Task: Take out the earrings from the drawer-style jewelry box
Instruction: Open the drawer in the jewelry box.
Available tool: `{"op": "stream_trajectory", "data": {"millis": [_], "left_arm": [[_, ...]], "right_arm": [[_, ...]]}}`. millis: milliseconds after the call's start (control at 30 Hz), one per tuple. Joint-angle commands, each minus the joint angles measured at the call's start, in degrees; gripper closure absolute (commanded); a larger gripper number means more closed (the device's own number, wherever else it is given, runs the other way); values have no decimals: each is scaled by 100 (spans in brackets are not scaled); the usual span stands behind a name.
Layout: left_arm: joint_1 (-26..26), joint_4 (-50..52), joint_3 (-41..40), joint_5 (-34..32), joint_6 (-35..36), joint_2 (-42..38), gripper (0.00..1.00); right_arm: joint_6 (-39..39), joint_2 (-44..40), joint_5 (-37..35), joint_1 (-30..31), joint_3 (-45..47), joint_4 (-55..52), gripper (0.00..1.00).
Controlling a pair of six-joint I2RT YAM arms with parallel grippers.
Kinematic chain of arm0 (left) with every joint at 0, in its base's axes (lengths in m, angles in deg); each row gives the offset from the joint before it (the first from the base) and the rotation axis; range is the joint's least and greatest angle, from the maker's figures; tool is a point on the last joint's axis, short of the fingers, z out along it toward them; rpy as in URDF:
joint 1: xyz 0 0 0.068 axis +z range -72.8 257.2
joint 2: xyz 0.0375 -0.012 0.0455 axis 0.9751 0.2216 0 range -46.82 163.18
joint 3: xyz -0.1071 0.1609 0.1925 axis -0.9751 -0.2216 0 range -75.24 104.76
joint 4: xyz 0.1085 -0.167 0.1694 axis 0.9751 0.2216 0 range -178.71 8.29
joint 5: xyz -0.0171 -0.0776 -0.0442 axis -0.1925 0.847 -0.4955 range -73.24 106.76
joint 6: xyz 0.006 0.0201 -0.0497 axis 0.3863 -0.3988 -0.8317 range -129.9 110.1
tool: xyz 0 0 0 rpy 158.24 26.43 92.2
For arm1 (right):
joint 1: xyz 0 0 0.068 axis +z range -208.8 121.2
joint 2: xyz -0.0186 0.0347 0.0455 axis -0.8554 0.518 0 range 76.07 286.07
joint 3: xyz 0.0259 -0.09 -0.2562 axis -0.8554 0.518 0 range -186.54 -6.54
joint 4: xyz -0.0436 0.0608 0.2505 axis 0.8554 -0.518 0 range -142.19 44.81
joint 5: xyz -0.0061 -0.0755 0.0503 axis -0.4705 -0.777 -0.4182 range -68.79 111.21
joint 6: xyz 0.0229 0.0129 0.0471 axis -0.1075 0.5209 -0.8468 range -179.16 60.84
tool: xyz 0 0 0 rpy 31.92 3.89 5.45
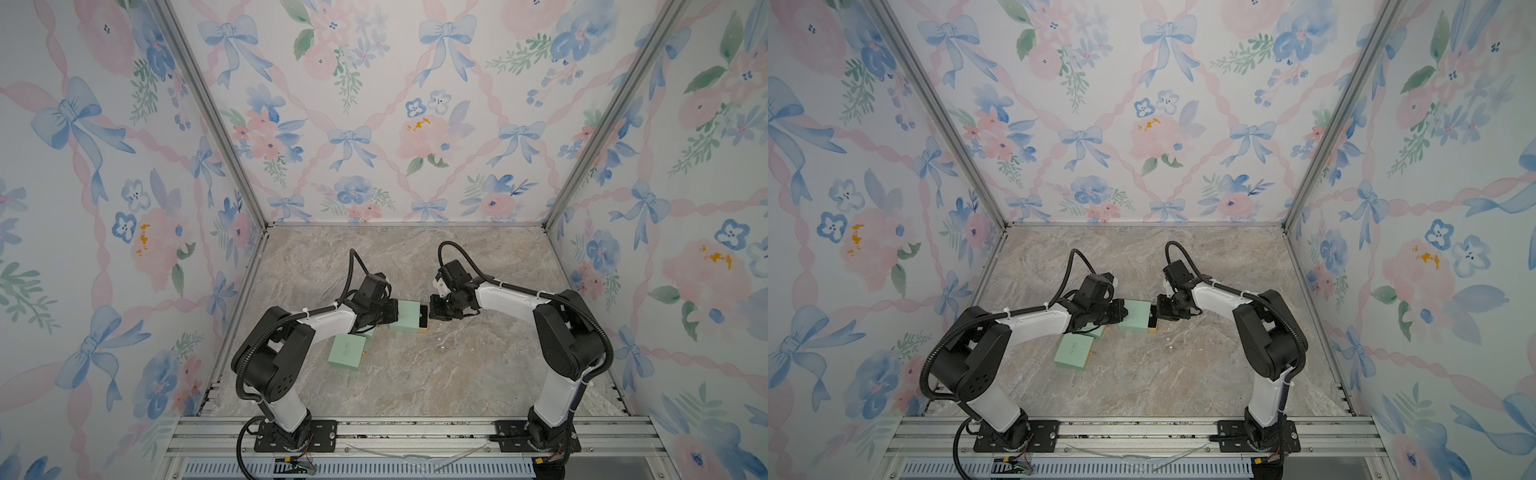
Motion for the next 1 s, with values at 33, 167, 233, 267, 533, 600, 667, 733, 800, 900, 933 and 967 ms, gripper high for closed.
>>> {"op": "stream_trajectory", "data": {"millis": [33,167,233,267,533,600,667,733,800,900,933,967], "left_arm": [[3,628,-67,-324,118,168,100],[8,623,-67,-324,123,166,100],[6,627,-62,-324,116,164,100],[4,629,-63,-324,120,166,100],[16,628,-58,-311,131,167,100],[12,621,-58,-317,124,165,100],[12,628,-55,-313,130,175,100],[16,624,-50,-307,131,177,100],[16,626,-41,-307,129,197,100],[17,624,-48,-302,131,186,100],[17,624,-48,-304,124,177,100],[16,626,-41,-303,129,173,100]], "right_arm": [[54,-162,-399,6,-76,-403,100],[70,-171,-478,6,-74,-443,100],[83,-163,-480,-3,-89,-456,100],[89,-156,-473,-3,-93,-452,100],[90,-154,-505,-38,-85,-486,100],[89,-150,-534,-47,-85,-513,100],[89,-156,-498,-47,-76,-494,100],[79,-144,-480,-47,-76,-490,100],[78,-136,-463,-47,-85,-478,100],[79,-145,-490,-47,-85,-507,100],[73,-141,-520,-52,-93,-526,100],[71,-145,-552,-55,-94,-548,100]]}}
